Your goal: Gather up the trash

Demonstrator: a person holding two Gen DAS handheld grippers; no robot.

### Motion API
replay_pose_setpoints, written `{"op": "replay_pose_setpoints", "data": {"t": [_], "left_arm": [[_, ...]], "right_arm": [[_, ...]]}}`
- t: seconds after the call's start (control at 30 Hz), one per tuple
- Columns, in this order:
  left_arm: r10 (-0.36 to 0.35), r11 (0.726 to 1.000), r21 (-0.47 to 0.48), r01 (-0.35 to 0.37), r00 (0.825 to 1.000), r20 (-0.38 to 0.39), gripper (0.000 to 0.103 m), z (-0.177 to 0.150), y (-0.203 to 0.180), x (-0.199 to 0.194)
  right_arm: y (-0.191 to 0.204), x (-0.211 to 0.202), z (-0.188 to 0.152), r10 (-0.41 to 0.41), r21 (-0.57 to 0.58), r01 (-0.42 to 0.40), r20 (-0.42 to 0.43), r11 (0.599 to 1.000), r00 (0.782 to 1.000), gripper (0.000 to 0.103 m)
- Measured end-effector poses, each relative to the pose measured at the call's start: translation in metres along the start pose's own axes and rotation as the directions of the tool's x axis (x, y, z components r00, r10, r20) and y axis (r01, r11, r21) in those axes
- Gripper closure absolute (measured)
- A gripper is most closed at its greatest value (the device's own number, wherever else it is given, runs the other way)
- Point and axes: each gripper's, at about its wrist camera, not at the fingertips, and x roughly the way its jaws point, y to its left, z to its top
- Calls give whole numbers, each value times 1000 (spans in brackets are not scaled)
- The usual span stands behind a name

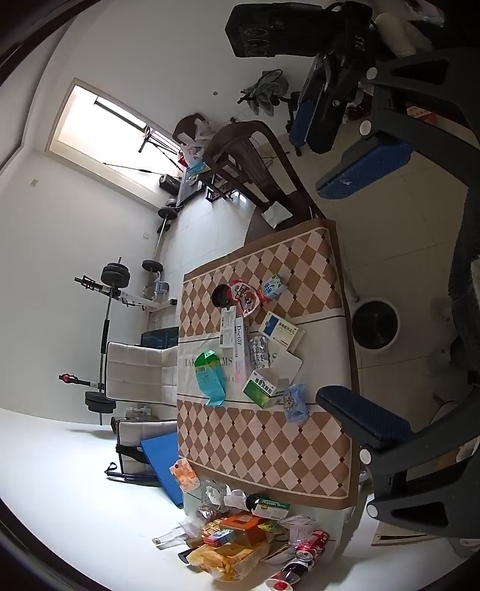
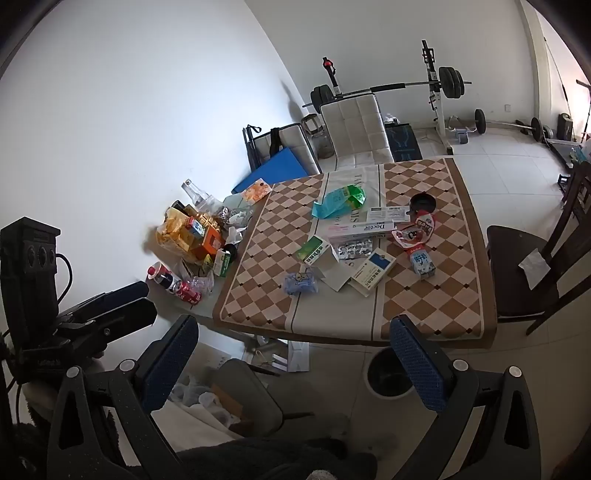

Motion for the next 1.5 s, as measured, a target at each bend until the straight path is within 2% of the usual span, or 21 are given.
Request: {"op": "replay_pose_setpoints", "data": {"t": [0.63, 0.7, 1.5], "left_arm": [[-6, 1000, -1, 6, 1000, 8, 0, 0, 0, 0], [-7, 1000, 0, 7, 1000, 7, 0, 0, 0, 0], [-10, 1000, 1, 10, 1000, 13, 0, 0, 0, 0]], "right_arm": [[-11, -5, -1, 12, -1, -12, 6, 1000, 1000, 0], [3, -3, 8, 10, -5, -10, 6, 1000, 1000, 0], [4, -2, 9, 19, 1, -19, 10, 1000, 1000, 0]]}}
